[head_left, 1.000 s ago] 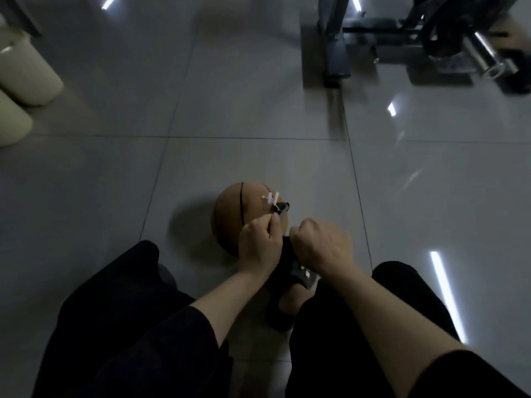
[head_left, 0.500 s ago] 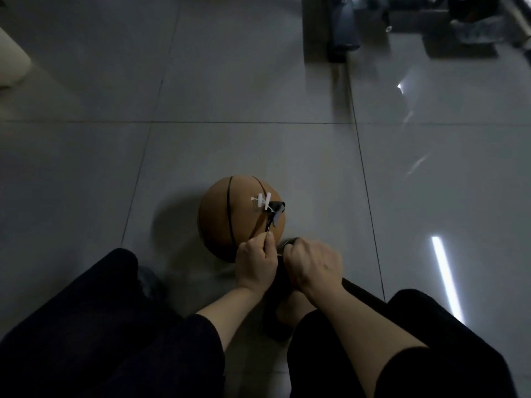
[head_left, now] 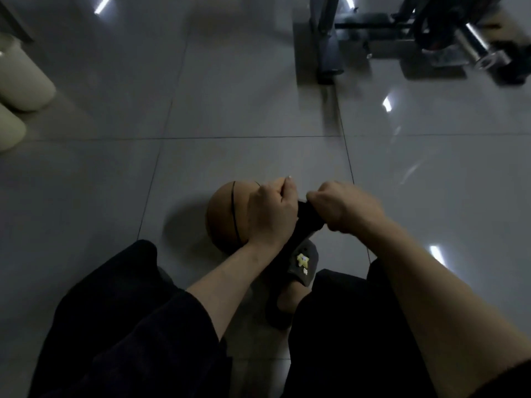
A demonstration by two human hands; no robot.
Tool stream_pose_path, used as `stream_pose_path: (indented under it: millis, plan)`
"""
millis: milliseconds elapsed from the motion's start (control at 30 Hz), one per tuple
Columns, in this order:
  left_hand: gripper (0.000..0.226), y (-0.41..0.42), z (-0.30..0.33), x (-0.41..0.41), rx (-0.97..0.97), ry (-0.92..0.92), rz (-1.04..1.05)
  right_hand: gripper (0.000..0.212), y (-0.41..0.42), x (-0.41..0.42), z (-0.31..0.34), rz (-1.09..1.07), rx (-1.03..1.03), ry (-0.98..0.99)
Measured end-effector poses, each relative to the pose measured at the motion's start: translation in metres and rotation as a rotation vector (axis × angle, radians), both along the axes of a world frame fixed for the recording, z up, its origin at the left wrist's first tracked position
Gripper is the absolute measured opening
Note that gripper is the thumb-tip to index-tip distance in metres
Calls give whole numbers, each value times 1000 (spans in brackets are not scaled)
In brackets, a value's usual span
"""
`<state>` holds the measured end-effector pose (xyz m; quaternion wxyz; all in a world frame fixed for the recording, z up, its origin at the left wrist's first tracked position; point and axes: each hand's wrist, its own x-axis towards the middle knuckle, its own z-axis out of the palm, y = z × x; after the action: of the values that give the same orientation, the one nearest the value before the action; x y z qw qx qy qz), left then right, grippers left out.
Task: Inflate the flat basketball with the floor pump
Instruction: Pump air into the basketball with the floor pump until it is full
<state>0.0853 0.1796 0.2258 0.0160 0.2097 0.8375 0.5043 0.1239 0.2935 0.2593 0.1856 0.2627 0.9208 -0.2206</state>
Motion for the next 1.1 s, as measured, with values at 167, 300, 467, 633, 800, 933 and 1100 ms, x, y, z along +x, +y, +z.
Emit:
stream_pose_path:
  millis: [167, 300, 467, 633, 800, 933, 1100]
  plan:
    - [40, -9, -35, 5, -2, -58, 62, 30, -18, 10, -35, 155, 177, 37]
    - [42, -16, -83, 16, -47, -120, 67, 31, -22, 12, -87, 245, 187, -37]
    - [39, -1, -118, 12, -86, -83, 43, 18, -11, 11, -106, 362, 240, -58]
    - [37, -1, -145, 1, -90, -126, 77, 28, -10, -3, -140, 324, 209, -89]
    - [42, -14, -137, -8, -155, -219, 115, 35, -26, -16, -126, 286, 162, -61]
    - [44, -27, -113, -1, -248, -241, -10, 32, -30, 0, -113, 189, 36, -145]
    - [39, -16, -48, 16, -118, -107, 18, 24, -11, 16, -61, 138, 21, -133]
